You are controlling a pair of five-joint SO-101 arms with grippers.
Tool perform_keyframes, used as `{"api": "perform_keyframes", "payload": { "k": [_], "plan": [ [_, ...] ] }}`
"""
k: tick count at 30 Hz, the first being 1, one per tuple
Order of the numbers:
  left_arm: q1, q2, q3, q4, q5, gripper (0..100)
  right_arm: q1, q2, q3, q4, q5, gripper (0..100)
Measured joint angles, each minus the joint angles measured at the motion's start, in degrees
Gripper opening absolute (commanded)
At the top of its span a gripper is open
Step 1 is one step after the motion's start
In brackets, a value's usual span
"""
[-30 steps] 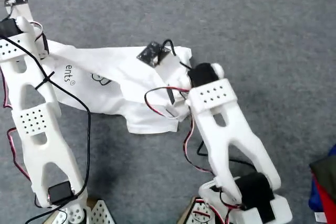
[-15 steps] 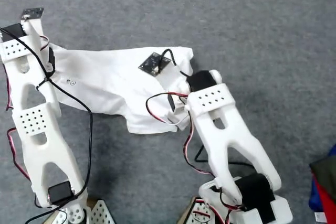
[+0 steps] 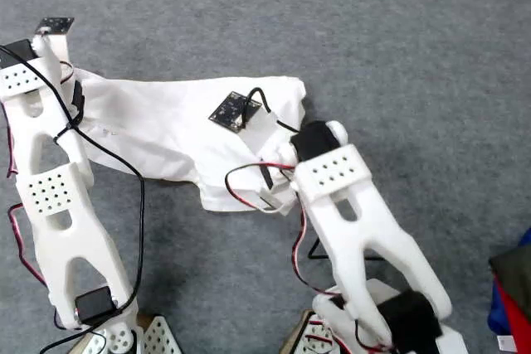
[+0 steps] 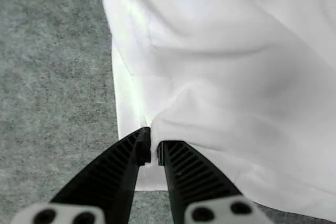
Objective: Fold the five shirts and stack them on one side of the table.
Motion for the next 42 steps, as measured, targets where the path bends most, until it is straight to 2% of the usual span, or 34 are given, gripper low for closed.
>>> {"api": "perform_keyframes", "payload": {
  "k": [7, 18, 21, 27, 42],
  "plan": [
    [0.0, 0.0, 2.0, 0.0, 0.0, 2, 0.0, -0.7, 6.9, -3.2, 0.0, 0.4],
    [0.0, 0.0, 7.6, 0.0, -1.3, 2, -0.1, -0.7, 7.2, -4.0, 0.0, 0.6],
    [0.0, 0.0, 7.6, 0.0, -1.5, 3, -0.1, -0.7, 7.2, -4.0, 1.8, 7.2],
    [-0.5, 0.0, 7.6, 0.0, -1.1, 19, -0.1, -1.7, 7.2, -2.4, 4.7, 24.5],
    [-1.8, -12.0, 11.3, 0.0, 1.2, 19, -0.1, -9.6, 1.8, 2.3, 5.2, 25.3]
  ]
}}
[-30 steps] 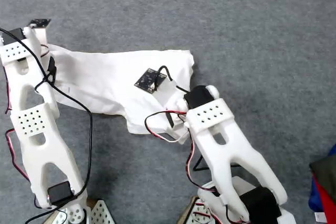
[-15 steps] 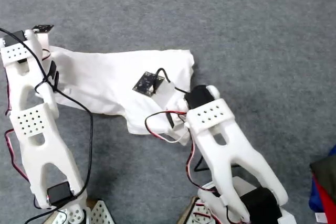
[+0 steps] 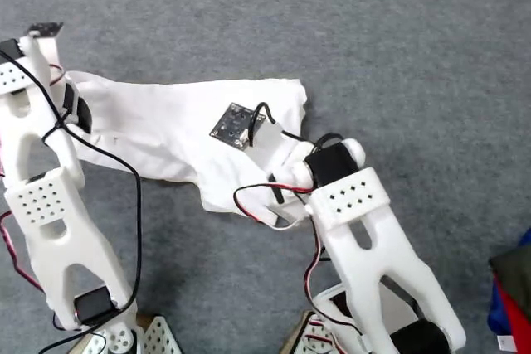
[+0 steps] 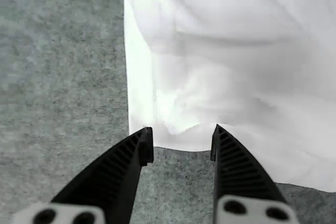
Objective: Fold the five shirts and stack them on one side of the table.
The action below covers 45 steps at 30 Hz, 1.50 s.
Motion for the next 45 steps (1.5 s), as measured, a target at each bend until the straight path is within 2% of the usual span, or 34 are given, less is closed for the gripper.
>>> {"api": "perform_keyframes", "payload": {
  "k": [4, 11, 16, 21, 29, 36, 43, 45],
  "plan": [
    [-1.1, -5.1, 0.0, 0.0, 0.0, 19, 3.7, 0.0, -4.7, 0.0, -1.0, 23.5],
    [-1.6, -14.6, 0.3, 0.0, 0.5, 19, 6.9, 7.8, -14.0, -0.5, -1.3, 2.2],
    [-1.0, -15.4, 2.1, 0.0, 5.0, 19, 6.9, 17.6, -22.8, -0.5, -1.3, 4.1],
    [0.9, -11.3, 8.1, 0.0, 5.3, 19, 6.9, 25.8, -31.4, 1.9, -1.3, 4.1],
    [2.2, -5.2, 7.1, 0.0, -1.5, 19, 11.4, 35.0, -40.4, 5.1, -0.9, 4.1],
    [5.2, 4.9, 0.2, -0.1, -11.5, 19, 17.8, 41.1, -50.2, 11.3, -0.8, 4.1],
    [5.7, 13.3, -13.7, -0.2, -12.6, 19, 21.0, 45.6, -59.1, 16.7, -0.8, 3.7],
    [5.7, 14.7, -16.5, -0.2, -12.6, 14, 20.9, 46.7, -60.7, 17.4, -0.8, 3.7]
  ]
}}
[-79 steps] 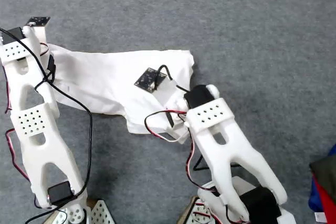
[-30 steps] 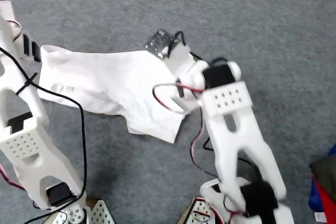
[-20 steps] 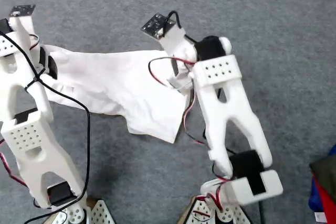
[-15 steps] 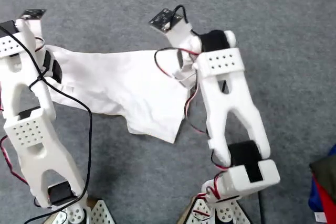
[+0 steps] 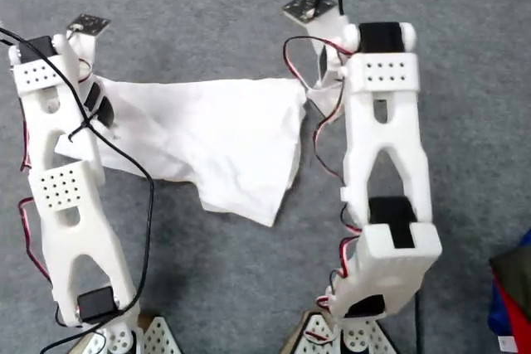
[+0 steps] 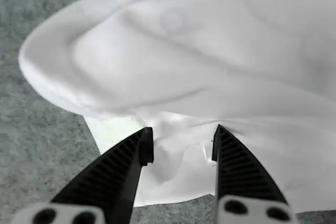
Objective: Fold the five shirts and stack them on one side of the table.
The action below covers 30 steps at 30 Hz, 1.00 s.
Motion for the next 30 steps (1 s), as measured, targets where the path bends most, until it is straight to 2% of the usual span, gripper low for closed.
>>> {"api": "perform_keyframes", "payload": {
  "k": [4, 15, 21, 24, 30],
  "plan": [
    [-0.7, 1.0, -3.0, 0.0, 0.0, 2, 0.4, 0.9, -0.8, 0.3, -2.7, 3.7],
    [-4.0, 1.0, -3.1, 0.2, -6.8, 4, 0.4, 1.2, -0.8, 0.3, -3.7, 3.7],
    [-5.4, 1.0, -3.1, 0.2, -10.5, 17, 0.3, 1.2, -0.8, 0.3, -3.7, 3.7],
    [-6.6, 1.0, -3.1, 0.2, -10.5, 18, 0.4, 1.2, -0.8, 0.3, -3.7, 3.7],
    [-6.9, -4.3, 7.4, 0.2, -11.0, 18, 0.4, 1.2, -0.8, 0.3, -3.7, 3.7]
  ]
}}
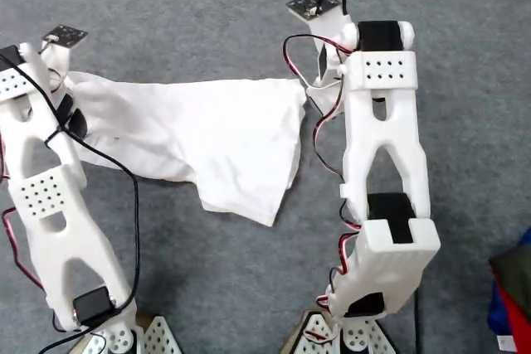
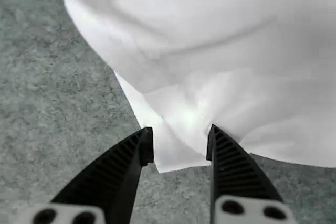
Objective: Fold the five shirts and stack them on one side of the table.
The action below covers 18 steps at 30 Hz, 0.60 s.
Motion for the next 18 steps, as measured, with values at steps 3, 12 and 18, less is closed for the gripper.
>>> {"api": "perform_keyframes", "payload": {
  "k": [3, 12, 18],
  "plan": [
    [0.4, -4.7, 6.9, 0.0, -0.6, 18, 0.0, 0.0, 0.0, 0.0, 0.0, 3.7],
    [1.6, -6.4, 12.4, 0.0, -2.5, 18, 0.0, 0.0, 0.0, 0.0, 0.0, 3.7],
    [1.8, -6.4, 12.4, 0.0, -2.5, 18, 0.0, 0.0, 0.0, 0.0, 0.0, 3.7]
  ]
}}
